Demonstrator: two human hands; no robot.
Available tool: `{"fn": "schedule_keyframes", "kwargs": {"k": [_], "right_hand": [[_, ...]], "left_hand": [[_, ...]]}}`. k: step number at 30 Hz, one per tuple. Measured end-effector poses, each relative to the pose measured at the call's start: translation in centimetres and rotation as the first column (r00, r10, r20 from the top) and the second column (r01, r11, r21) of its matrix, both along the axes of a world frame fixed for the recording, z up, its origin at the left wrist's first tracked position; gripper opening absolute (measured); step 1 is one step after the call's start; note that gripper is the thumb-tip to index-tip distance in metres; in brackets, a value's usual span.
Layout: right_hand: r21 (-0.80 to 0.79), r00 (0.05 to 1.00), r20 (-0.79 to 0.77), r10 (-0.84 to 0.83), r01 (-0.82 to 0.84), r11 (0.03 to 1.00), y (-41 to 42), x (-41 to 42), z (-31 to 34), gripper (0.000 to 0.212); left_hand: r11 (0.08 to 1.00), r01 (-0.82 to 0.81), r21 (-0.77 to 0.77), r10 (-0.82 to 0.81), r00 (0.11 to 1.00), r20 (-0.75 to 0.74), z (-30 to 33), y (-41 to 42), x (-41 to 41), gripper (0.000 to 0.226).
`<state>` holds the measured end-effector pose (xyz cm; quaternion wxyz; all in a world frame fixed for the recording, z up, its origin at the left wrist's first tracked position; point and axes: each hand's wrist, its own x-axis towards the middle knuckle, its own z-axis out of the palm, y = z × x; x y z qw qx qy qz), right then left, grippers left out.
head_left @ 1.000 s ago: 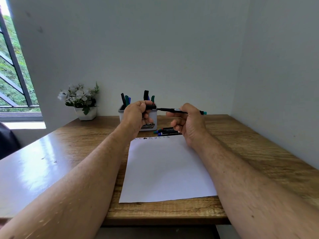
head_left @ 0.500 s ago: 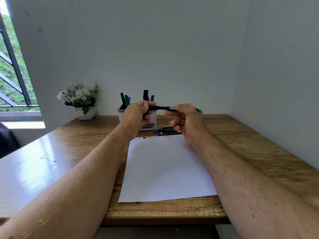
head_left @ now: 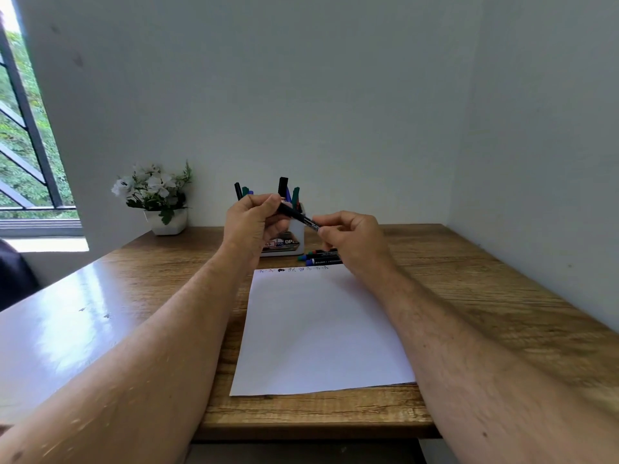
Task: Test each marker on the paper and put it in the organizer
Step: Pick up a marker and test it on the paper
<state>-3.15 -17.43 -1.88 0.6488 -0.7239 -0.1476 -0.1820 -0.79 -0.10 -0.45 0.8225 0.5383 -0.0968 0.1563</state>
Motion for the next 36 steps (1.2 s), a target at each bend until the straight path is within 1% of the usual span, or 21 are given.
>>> {"fn": "schedule_keyframes", "kwargs": {"k": [1, 3, 5, 7, 9, 12, 14, 18, 21, 24, 25, 27, 28, 30, 33, 34, 36], "right_hand": [[-0.065, 0.998, 0.034, -0.046, 0.049, 0.997, 0.1, 0.1, -0.1, 0.014], [-0.143, 0.991, 0.076, -0.111, 0.121, 0.982, 0.2, 0.4, -0.3, 0.013], [-0.165, 0.99, 0.068, -0.12, 0.13, 0.978, 0.2, 0.7, -0.3, 0.013], [-0.148, 0.995, 0.021, -0.101, 0.103, 0.984, 0.2, 0.8, -0.2, 0.012], [-0.09, 0.997, -0.059, -0.052, 0.047, 0.995, 0.3, 0.7, 0.0, 0.014], [0.076, 0.976, -0.206, 0.069, -0.054, 0.996, 0.2, 0.3, 0.4, 0.02], [0.173, 0.956, -0.258, 0.142, -0.099, 0.98, -0.1, 0.1, 0.5, 0.021], [0.264, 0.933, -0.286, 0.219, -0.143, 0.954, -0.6, -0.1, 0.3, 0.019], [0.288, 0.923, -0.303, 0.238, -0.149, 0.946, -0.7, 0.1, 0.2, 0.019], [0.32, 0.924, -0.292, 0.246, -0.148, 0.936, -0.6, 0.1, 0.2, 0.02], [0.33, 0.927, -0.284, 0.243, -0.143, 0.933, -0.4, 0.1, 0.2, 0.019], [0.334, 0.937, -0.267, 0.223, -0.127, 0.934, 0.0, 0.2, 0.3, 0.018], [0.321, 0.945, -0.257, 0.203, -0.114, 0.94, 0.2, 0.2, 0.3, 0.02], [0.241, 0.963, -0.233, 0.136, -0.078, 0.967, 0.5, 0.4, 0.4, 0.021], [0.017, 0.989, -0.143, -0.023, 0.025, 1.0, 0.8, 0.5, 0.3, 0.02], [-0.063, 0.992, -0.088, -0.095, 0.089, 0.994, 0.9, 0.5, 0.1, 0.021], [-0.188, 0.972, 0.034, -0.233, 0.235, 0.954, 0.9, 0.6, -0.2, 0.024]], "left_hand": [[1.0, 0.008, 0.003, -0.008, 1.0, -0.005, 0.0, 0.1, 0.0, 0.006], [1.0, 0.026, 0.015, -0.025, 1.0, -0.014, 0.0, 0.1, 0.0, 0.006], [0.999, 0.037, 0.031, -0.037, 0.999, -0.02, -0.1, 0.1, -0.1, 0.005], [0.998, 0.037, 0.046, -0.036, 0.999, -0.024, -0.1, 0.1, -0.2, 0.004], [0.998, 0.043, 0.04, -0.043, 0.999, -0.023, -0.1, 0.1, -0.1, 0.004], [0.997, 0.066, 0.027, -0.066, 0.998, -0.008, -0.1, 0.0, -0.1, 0.006], [0.996, 0.089, 0.023, -0.089, 0.996, 0.0, 0.0, -0.2, -0.1, 0.007], [0.991, 0.133, 0.032, -0.134, 0.991, 0.014, 0.0, -0.4, -0.3, 0.012], [0.988, 0.151, 0.034, -0.151, 0.988, 0.025, 0.1, -0.4, -0.3, 0.013], [0.989, 0.145, 0.006, -0.145, 0.988, 0.055, 0.2, -0.7, -0.3, 0.01], [0.989, 0.147, -0.001, -0.146, 0.987, 0.066, 0.2, -1.0, -0.5, 0.013], [0.988, 0.155, 0.03, -0.156, 0.986, 0.065, 0.2, -2.1, -0.8, 0.035], [0.987, 0.149, 0.065, -0.153, 0.987, 0.059, 0.1, -2.7, -0.9, 0.046], [0.989, 0.093, 0.115, -0.1, 0.993, 0.057, -0.1, -3.6, -1.0, 0.056], [0.991, -0.033, 0.129, 0.02, 0.995, 0.098, 0.2, -3.7, -0.9, 0.057], [0.99, -0.072, 0.124, 0.057, 0.99, 0.125, 0.3, -3.5, -0.8, 0.056], [0.982, -0.151, 0.114, 0.128, 0.974, 0.187, 0.6, -3.1, -0.7, 0.054]]}}
